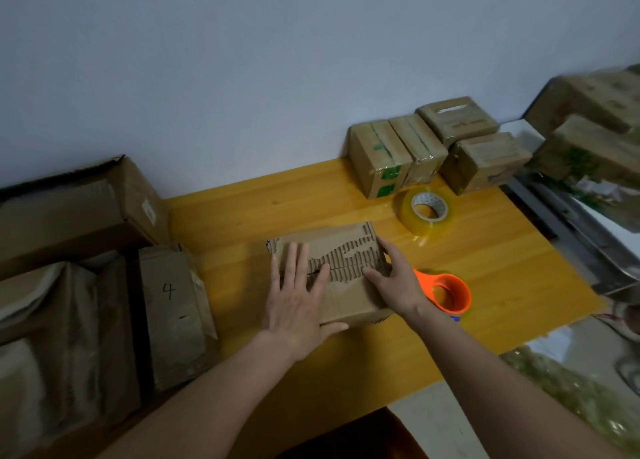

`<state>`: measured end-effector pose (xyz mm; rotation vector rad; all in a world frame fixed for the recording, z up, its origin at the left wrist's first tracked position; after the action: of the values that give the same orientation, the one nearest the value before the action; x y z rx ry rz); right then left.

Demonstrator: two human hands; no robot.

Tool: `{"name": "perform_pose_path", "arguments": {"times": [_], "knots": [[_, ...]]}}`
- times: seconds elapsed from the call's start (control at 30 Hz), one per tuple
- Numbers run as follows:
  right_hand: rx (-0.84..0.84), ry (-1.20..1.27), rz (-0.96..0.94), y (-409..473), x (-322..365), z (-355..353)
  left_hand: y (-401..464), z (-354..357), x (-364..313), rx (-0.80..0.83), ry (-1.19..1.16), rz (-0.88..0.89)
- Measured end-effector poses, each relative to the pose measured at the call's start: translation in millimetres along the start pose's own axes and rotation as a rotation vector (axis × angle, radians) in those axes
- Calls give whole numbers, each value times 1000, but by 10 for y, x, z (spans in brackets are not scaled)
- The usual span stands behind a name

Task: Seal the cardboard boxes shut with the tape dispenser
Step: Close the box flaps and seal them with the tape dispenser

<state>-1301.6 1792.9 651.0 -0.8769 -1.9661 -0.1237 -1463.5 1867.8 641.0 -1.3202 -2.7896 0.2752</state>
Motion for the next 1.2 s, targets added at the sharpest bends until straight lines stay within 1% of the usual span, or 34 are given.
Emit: {"name": "perform_pose_path", "arguments": {"times": [0.1, 0.17, 0.23, 0.27, 0.33, 0.37, 0.43, 0.47, 0.57, 0.67, 0.7, 0.73, 0.8, 0.83, 0.9, 1.0, 1.03, 1.07, 1.1, 1.17, 1.2], "knots": [[17, 10, -12, -40, -73, -53, 51, -19, -26, 9, -64, 85], [15, 29, -4, -22, -142, -139, 67, -31, -20, 9, -68, 96], [-29, 8, 43, 5, -281, -269, 74, -35, -35, 19, -50, 89], [-75, -75, 81, 13, -387, -344, 89, -38, -54, 25, -42, 77], [-148, -366, 166, 10, -632, -482, 119, -53, -108, 36, -30, 44], [-153, -533, 212, -7, -753, -529, 129, -58, -131, 40, -30, 31], [-89, -797, 278, -49, -995, -560, 138, -47, -157, 47, -52, 13], [-49, -870, 278, -61, -1107, -557, 134, -39, -159, 50, -66, 8], [87, -967, 231, -57, -1321, -524, 132, -52, -141, 51, -73, -5], [139, -1058, 162, 16, -1413, -553, 143, -67, -137, 70, -82, -4], [134, -1010, 157, 45, -1400, -594, 140, -67, -139, 74, -80, 0], [126, -870, 155, 78, -1362, -641, 134, -60, -139, 77, -80, -1], [68, -455, 131, 115, -1190, -782, 117, -45, -134, 56, -94, -26], [53, -310, 96, 125, -1061, -846, 107, -48, -134, 43, -107, -39], [51, -184, 23, 121, -822, -969, 75, -79, -151, 35, -144, -59], [121, -102, -117, 54, -389, -1102, 53, -217, -192, 51, -204, -66], [143, -84, -167, 35, -257, -1141, 61, -311, -195, 29, -261, -79], [172, -74, -215, -5, -113, -1178, 79, -437, -182, -24, -371, -119], [212, -62, -263, -56, 35, -1196, 112, -590, -151, -105, -530, -178], [317, -33, -324, -156, 303, -1213, 220, -941, -21, -269, -918, -294], [374, -20, -338, -200, 402, -1206, 278, -1106, 47, -290, -1119, -327]]}}
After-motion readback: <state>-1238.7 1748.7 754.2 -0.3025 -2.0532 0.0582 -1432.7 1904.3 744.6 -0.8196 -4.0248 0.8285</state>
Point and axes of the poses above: each hand's wrist, its own y-axis towards the middle knuckle, its own z-axis out of the palm, x = y × z, the point moved 5 cm from there along y, towards the middle knuckle, and after that the axes turned 7 degrees about -y, right-handed, at the moved point
